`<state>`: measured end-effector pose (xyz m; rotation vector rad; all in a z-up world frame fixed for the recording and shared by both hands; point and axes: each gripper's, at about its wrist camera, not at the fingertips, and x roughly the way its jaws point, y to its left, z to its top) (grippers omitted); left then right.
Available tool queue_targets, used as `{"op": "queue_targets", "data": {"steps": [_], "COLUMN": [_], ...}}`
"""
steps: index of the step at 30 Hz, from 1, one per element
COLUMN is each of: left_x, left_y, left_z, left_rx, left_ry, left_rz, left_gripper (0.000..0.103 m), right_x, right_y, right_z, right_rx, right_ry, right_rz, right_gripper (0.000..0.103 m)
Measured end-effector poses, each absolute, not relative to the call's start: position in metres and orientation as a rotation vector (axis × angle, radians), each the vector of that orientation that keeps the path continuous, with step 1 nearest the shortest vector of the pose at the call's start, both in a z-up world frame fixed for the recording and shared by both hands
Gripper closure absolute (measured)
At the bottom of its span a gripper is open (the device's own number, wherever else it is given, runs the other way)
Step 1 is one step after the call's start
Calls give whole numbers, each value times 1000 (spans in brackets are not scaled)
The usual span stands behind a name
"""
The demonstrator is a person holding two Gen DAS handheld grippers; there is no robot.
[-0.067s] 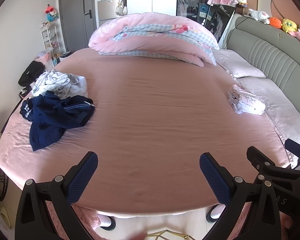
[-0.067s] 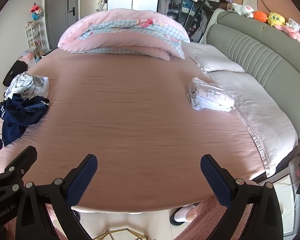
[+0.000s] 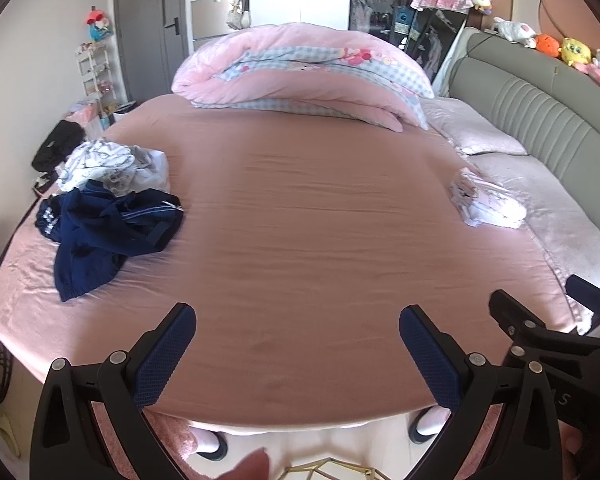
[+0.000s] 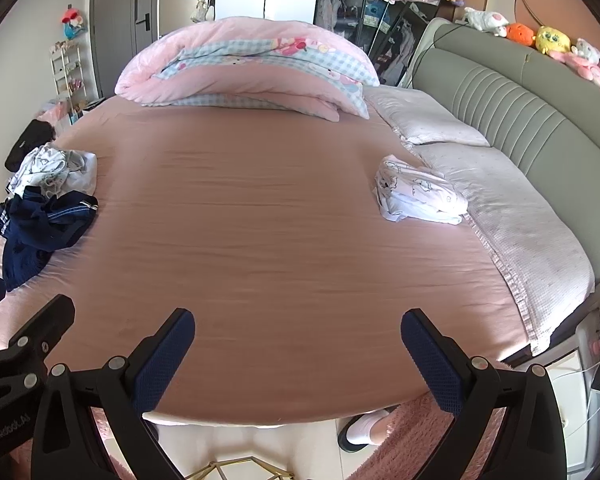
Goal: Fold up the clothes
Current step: 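Move both grippers toward the clothes pile on the bed, then grasp the navy striped pants with the left gripper while the right gripper grasps another edge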
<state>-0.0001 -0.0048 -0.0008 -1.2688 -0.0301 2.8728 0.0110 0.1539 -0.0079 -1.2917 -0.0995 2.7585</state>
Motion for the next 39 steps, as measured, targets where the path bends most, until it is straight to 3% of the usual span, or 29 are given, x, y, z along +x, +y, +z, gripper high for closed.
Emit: {"op": "queue_targets", "data": {"steps": [13, 16, 20, 22, 24, 29, 35, 39], "left_x": [-3, -5, -9, -13, -16, -21, -26, -32], "left_y": [-39, -58, -83, -99, -117, -182, -274, -333], "left_z": [-7, -14, -26, -32, -35, -43, -62, -82], "left_rx": [-1269, -1291, -1305, -1324, -1364, -1433, -1531, -1603], "left_ry": [-167, -246, -349, -407, -448, -572, -666, -828], "left_rz": [2887, 2893, 2863, 2850, 2875, 2975, 3099, 3074], "left_gripper": [0, 0, 8, 20, 36, 37, 37, 37], "right_x": [7, -3, -14, -27, -43, -78, -105, -123], "right_y": [137, 130, 110, 95, 79, 5, -88, -144], "right_z": [-16, -34, -40, -40, -39, -47, -71, -96], "right_rx": [-1352, -1483, -1510, -1543, -1575, -1637, -1762, -1857], "right_ry": [-264, -239, -265, -270, -296, -442, -548, -594], "right_rz": [2903, 2925, 2985, 3032, 3080, 3153, 3181, 3132], "right_gripper": [0, 0, 0, 1, 5, 28, 30, 30]}}
